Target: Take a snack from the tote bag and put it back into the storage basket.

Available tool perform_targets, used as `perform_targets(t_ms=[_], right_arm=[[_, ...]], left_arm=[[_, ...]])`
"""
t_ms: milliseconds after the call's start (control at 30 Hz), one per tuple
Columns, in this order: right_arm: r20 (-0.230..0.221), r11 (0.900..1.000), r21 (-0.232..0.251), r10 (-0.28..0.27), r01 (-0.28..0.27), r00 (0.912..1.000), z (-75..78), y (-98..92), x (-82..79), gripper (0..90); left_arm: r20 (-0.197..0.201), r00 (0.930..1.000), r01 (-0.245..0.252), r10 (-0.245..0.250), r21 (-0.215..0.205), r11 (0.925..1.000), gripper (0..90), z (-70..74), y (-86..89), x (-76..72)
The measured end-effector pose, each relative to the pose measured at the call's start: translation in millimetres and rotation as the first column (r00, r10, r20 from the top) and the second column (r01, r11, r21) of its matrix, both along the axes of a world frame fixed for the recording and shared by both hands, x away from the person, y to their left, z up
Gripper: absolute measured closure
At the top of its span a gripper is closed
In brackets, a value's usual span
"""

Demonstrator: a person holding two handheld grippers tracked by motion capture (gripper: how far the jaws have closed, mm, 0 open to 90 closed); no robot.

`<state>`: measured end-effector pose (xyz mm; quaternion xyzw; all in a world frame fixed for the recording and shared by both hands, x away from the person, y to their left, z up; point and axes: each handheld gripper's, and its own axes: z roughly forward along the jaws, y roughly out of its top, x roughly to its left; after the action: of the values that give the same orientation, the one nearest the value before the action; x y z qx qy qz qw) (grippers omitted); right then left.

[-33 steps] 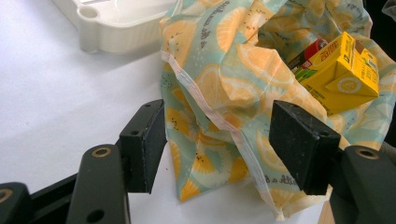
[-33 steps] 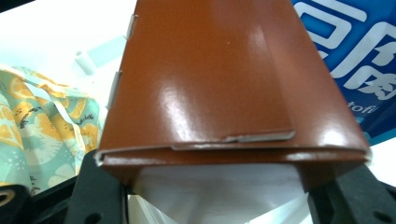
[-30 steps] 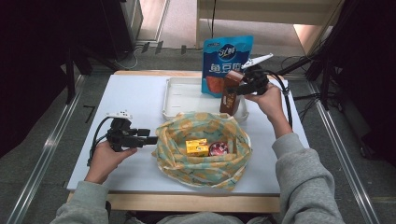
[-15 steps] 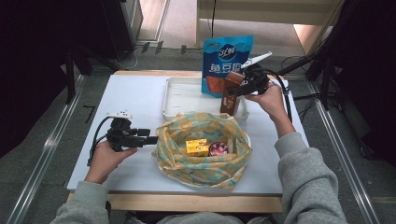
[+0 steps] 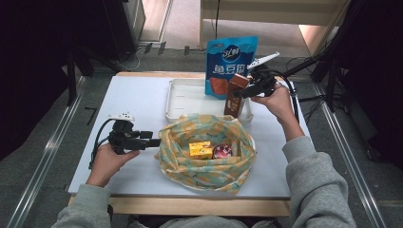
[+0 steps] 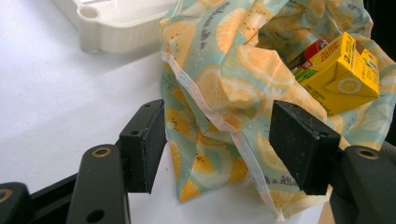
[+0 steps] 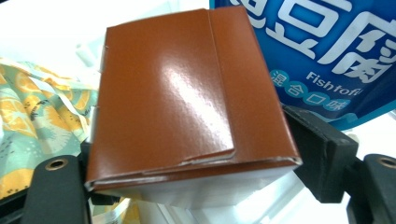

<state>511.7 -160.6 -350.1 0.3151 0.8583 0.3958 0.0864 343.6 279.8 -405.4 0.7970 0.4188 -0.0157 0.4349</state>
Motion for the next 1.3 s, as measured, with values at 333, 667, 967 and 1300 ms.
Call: perform_targets(t_ms=[333, 667, 967, 1300], right_arm=[[-0.019, 0.999, 0.031, -0.030, 0.030, 0.9994, 0.7, -9.1, -9.2, 21.0], [-0.019, 0.999, 0.032, -0.037, 0.038, 0.9991, -3.0, -12.8, -13.4, 23.3], [-0.012, 0.998, 0.035, -0.051, 0.051, 0.9987, -5.7, -19.2, -15.2, 34.2], [0.005, 0.999, 0.021, -0.042, 0.042, 0.9991, -7.7, -18.0, -16.2, 41.1]], left_arm=[[-0.001, 1.0000, -0.003, 0.003, -0.004, 1.0000, 37.5, -0.7, 0.0, -0.1], [0.000, 1.0000, -0.003, 0.003, -0.005, 1.0000, 37.5, -0.8, 0.0, -0.3], [-0.001, 1.0000, -0.003, 0.003, -0.003, 1.0000, 37.5, -0.9, 0.3, -0.5], [-0.002, 1.0000, -0.006, 0.006, -0.002, 1.0000, 37.5, -0.7, 0.6, -1.0]])
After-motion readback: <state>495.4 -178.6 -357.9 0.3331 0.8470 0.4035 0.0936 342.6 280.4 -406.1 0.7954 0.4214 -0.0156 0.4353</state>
